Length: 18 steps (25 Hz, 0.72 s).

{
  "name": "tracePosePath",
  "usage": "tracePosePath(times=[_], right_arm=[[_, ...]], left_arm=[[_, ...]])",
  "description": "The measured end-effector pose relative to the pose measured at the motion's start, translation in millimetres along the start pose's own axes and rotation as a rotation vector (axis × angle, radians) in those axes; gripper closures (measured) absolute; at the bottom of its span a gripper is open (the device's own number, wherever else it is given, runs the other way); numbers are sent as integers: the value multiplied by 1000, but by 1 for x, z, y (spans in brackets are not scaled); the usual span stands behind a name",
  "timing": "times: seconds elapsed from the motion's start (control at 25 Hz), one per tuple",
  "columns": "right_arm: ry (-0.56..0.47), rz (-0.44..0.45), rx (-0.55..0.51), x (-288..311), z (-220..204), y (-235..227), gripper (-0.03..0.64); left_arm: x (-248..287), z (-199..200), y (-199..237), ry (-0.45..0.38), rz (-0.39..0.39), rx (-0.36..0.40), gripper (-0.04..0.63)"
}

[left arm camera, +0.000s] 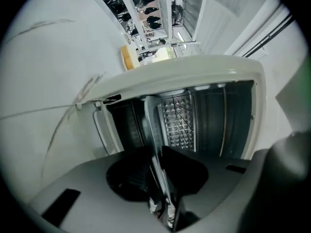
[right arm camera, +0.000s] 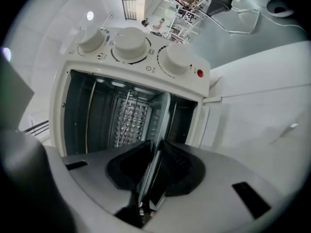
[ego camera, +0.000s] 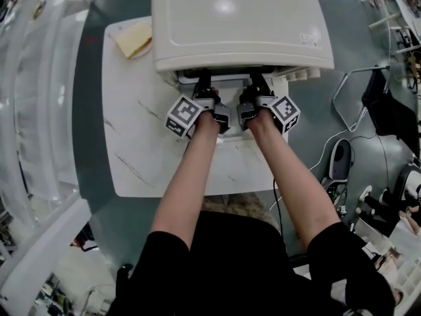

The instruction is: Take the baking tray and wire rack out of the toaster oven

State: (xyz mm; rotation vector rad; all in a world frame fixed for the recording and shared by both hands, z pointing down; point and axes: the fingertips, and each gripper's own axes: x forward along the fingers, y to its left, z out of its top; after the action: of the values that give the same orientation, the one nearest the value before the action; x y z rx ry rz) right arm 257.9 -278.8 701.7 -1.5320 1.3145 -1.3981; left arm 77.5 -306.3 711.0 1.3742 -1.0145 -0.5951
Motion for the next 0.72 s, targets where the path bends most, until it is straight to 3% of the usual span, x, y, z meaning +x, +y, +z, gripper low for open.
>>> tracePosePath(times=[0.72], right_arm=[[44,0,38,-51,-11,-11,534]], left_arm=[[-48,-23,7,27,2,-28,502]])
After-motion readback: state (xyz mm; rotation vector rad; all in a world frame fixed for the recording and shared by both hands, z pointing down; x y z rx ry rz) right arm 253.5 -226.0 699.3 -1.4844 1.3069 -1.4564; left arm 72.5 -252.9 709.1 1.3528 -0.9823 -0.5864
